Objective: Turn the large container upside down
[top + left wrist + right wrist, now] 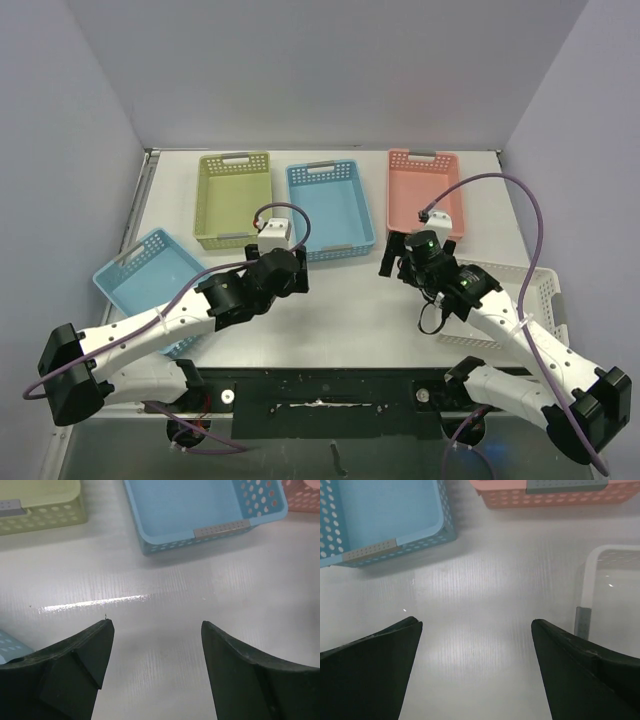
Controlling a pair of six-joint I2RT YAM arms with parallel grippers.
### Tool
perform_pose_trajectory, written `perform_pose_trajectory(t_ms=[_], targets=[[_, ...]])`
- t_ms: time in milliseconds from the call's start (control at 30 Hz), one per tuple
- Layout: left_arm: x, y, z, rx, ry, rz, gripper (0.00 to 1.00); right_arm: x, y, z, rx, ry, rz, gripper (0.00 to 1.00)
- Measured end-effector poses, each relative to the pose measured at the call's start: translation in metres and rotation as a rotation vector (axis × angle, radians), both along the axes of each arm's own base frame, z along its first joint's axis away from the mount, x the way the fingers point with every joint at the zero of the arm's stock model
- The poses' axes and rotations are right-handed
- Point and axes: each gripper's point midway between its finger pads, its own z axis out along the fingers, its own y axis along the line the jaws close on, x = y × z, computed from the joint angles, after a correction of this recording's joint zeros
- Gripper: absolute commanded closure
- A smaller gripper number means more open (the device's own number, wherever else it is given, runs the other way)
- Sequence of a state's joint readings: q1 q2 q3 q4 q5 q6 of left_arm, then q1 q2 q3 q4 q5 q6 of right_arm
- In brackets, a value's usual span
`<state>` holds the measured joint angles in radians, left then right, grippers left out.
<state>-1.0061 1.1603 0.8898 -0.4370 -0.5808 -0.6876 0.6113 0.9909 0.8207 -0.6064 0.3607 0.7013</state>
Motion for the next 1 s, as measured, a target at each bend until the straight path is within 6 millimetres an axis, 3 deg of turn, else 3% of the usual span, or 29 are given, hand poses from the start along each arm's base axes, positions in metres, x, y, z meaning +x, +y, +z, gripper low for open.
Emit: perform_pose_trajectory(t_ms=[267,433,733,833,1000], targets=[[0.002,0.017,-0.004,0.013,-0.032,0.063,0.29,0.013,-0.033,0.016,-0.087,-0.029,-0.154,0.02],[-0.001,0.029,-0.013,-0.001,-0.053,0.093,0.29,0.014,-0.071,0.011,-0.097,0.02,-0.301,0.02],[-0.003,0.006,-0.012,-0.013,-0.046,-0.032,0.29,-0.005,-0.135,0.008,-0.057,0.067,-0.507,0.03],[-0.005,-0.008,-0.016,-0.022,-0.018,-0.088,0.28,-0.008,-0.134,-0.003,-0.053,0.112,-0.463,0.02],[-0.006,-0.015,-0.02,-0.051,0.023,-0.124,0.27,-0.007,-0.113,-0.036,-0.042,0.26,-0.326,0.01]])
